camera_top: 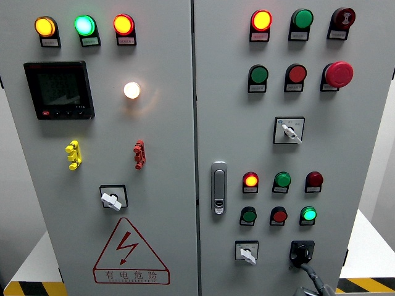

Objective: Trip black knob to open circuit
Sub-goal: 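Release the knob and lower the right hand away from the cabinet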

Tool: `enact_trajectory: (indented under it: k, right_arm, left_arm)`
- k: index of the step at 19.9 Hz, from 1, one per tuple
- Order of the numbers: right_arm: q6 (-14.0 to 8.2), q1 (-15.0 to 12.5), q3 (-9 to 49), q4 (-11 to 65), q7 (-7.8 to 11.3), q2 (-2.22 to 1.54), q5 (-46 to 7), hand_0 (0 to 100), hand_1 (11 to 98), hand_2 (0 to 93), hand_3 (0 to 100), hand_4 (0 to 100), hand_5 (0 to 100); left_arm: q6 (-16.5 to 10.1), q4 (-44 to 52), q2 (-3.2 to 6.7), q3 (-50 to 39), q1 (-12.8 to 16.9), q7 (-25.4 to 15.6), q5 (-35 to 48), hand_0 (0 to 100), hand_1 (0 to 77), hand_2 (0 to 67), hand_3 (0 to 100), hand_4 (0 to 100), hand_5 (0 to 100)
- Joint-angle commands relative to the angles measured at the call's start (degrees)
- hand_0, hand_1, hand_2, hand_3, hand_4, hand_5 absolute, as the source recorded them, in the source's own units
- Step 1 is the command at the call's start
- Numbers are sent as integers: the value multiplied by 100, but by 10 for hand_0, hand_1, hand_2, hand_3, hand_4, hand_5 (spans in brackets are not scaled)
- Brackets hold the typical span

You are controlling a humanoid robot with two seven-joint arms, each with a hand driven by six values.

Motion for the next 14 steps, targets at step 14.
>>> enact_trajectory:
  k: [14]
  right_arm:
    - [-19, -77, 378, -33, 35, -176, 1, 1000, 886, 39, 860, 985, 1000]
  left_arm:
    - [0, 0, 0, 0, 8, 0, 0, 0, 30, 130, 214, 66, 15]
